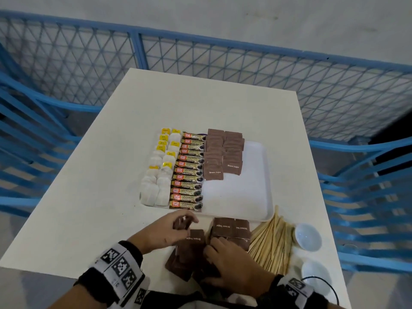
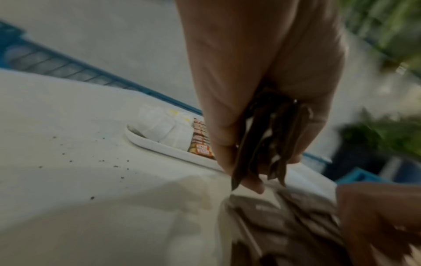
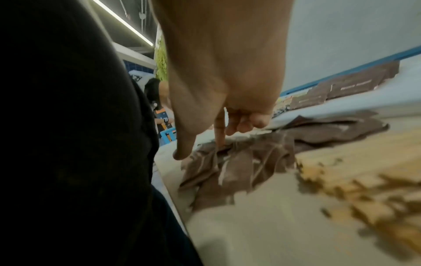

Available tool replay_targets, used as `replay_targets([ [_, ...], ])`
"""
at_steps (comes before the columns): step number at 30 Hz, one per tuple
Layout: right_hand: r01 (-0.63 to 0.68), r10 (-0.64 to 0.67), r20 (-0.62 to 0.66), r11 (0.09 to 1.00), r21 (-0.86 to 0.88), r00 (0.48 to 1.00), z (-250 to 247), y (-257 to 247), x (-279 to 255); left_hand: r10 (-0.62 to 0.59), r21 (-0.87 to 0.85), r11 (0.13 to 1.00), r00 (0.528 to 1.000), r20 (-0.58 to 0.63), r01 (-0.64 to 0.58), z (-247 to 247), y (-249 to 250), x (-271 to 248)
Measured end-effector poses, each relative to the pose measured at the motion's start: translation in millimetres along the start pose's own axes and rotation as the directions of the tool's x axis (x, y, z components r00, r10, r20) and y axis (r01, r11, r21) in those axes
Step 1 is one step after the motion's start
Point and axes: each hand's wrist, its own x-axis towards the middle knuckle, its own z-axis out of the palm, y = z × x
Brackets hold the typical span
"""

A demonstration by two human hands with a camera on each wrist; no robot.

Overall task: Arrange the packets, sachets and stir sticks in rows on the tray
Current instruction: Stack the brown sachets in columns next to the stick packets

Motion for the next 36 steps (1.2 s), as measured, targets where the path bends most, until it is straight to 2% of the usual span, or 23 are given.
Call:
replay_targets([
  [3, -0.043, 0.047, 0.071, 0.997, -0.065, 0.996, 8.8, -0.1, 2.6, 0.026, 0.342, 0.939, 0.999, 0.038, -0.038, 9.0, -9.5, 3.9],
  [6, -0.054, 0.063, 0.097, 0.995, -0.086, 0.993, 10.5, 0.7, 6.9, -0.007, 0.514, 0.857, 0.998, 0.055, -0.022, 15.2, -11.4, 6.1],
  [10, -0.081, 0.078, 0.090, 0.996, 0.034, 0.993, 9.8, 2.8, 11.5, -0.008, 0.627, 0.778, 0.998, 0.065, -0.035, 17.4, -17.9, 10.3],
  [15, -0.166, 0.183, -0.005, 0.904, 0.393, 0.983, -15.3, 14.6, 6.7, -0.003, 0.675, 0.737, 0.999, 0.043, -0.027, 13.5, -17.9, 8.1],
  [19, -0.240, 0.242, 0.056, 0.853, 0.463, 0.969, -30.7, 29.8, -12.9, 0.007, 0.746, 0.664, 0.998, 0.056, -0.046, 6.8, -18.5, -0.5],
  [21, -0.275, 0.236, 0.142, 0.860, 0.430, 0.961, -24.5, 29.9, -21.8, -0.006, 0.801, 0.594, 0.996, 0.087, -0.067, 8.3, -20.0, -5.0],
  [24, -0.315, 0.271, 0.200, 0.920, 0.232, 0.941, -5.2, 22.4, -27.3, -0.061, 0.864, 0.501, 0.994, 0.095, -0.052, 17.8, -24.5, -8.0],
  [28, -0.310, 0.300, 0.122, 0.948, 0.069, 0.946, 9.2, 17.9, -25.8, -0.146, 0.937, 0.350, 0.988, 0.051, 0.003, 31.8, -25.6, -2.4],
  [30, -0.297, 0.296, 0.054, 0.955, 0.006, 0.954, 13.5, 19.0, -25.9, -0.121, 0.960, 0.281, 0.992, 0.033, 0.002, 34.3, -24.0, 0.7],
  [33, -0.263, 0.264, 0.002, 0.961, -0.091, 0.964, 15.6, 20.5, -25.1, -0.050, 0.964, 0.265, 0.998, 0.041, -0.027, 32.7, -24.3, 1.5],
  [36, -0.244, 0.244, -0.007, 0.969, -0.030, 0.970, 13.4, 19.3, -23.6, 0.022, 0.943, 0.323, 0.997, 0.073, -0.076, 29.4, -26.3, -1.1],
])
